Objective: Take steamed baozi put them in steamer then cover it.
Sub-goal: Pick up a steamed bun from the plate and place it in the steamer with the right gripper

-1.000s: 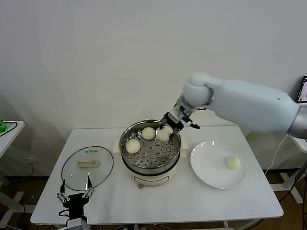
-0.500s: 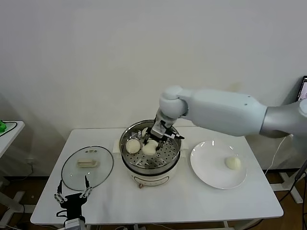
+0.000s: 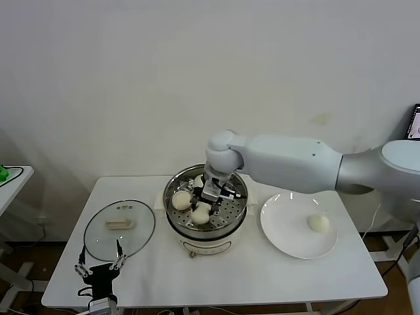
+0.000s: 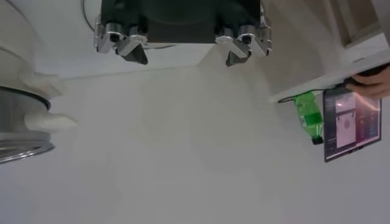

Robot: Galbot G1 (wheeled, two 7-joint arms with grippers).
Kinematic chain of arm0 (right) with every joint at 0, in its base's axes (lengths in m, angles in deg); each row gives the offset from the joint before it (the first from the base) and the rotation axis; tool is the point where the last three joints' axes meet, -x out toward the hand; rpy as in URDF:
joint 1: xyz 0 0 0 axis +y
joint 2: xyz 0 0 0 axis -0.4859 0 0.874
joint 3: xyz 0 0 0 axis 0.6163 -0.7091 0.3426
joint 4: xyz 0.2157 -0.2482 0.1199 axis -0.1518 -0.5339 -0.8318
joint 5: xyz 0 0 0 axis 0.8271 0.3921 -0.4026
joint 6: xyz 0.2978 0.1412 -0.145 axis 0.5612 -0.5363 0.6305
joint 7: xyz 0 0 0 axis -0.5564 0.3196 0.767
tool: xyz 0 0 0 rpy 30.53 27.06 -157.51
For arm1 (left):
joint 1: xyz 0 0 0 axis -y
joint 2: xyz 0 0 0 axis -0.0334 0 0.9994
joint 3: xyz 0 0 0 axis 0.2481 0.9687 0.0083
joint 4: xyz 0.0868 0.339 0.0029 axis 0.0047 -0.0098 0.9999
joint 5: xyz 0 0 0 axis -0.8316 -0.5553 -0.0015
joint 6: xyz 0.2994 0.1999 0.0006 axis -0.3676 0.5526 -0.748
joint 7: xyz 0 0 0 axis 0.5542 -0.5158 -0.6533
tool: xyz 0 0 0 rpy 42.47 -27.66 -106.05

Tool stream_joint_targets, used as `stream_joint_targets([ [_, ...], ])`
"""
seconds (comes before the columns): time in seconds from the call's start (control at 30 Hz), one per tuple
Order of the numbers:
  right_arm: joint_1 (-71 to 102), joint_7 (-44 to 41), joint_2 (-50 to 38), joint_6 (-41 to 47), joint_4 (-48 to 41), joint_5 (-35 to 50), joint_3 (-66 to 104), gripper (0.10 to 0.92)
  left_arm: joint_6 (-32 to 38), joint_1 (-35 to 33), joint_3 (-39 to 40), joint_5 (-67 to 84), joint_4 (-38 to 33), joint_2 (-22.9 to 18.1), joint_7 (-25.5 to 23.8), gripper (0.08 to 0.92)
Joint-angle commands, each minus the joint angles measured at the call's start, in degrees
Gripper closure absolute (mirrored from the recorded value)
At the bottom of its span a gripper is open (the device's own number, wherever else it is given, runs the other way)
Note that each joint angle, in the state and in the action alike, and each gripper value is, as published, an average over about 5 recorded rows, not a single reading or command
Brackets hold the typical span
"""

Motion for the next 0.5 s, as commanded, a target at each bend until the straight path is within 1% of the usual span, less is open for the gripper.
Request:
stream_joint_targets([
  [0.03, 1.3, 0.0, 1.0, -2.0, -0.8, -1.7, -0.4, 0.516, 0.0, 0.1, 0.1, 0.0, 0.1, 0.0, 0.0, 0.177],
  [0.5, 1.2, 0.0, 1.0, -3.0, -0.8, -1.6, -0.8, 0.5, 0.1, 0.2, 0.1, 0.0, 0.2, 0.0, 0.0, 0.177],
])
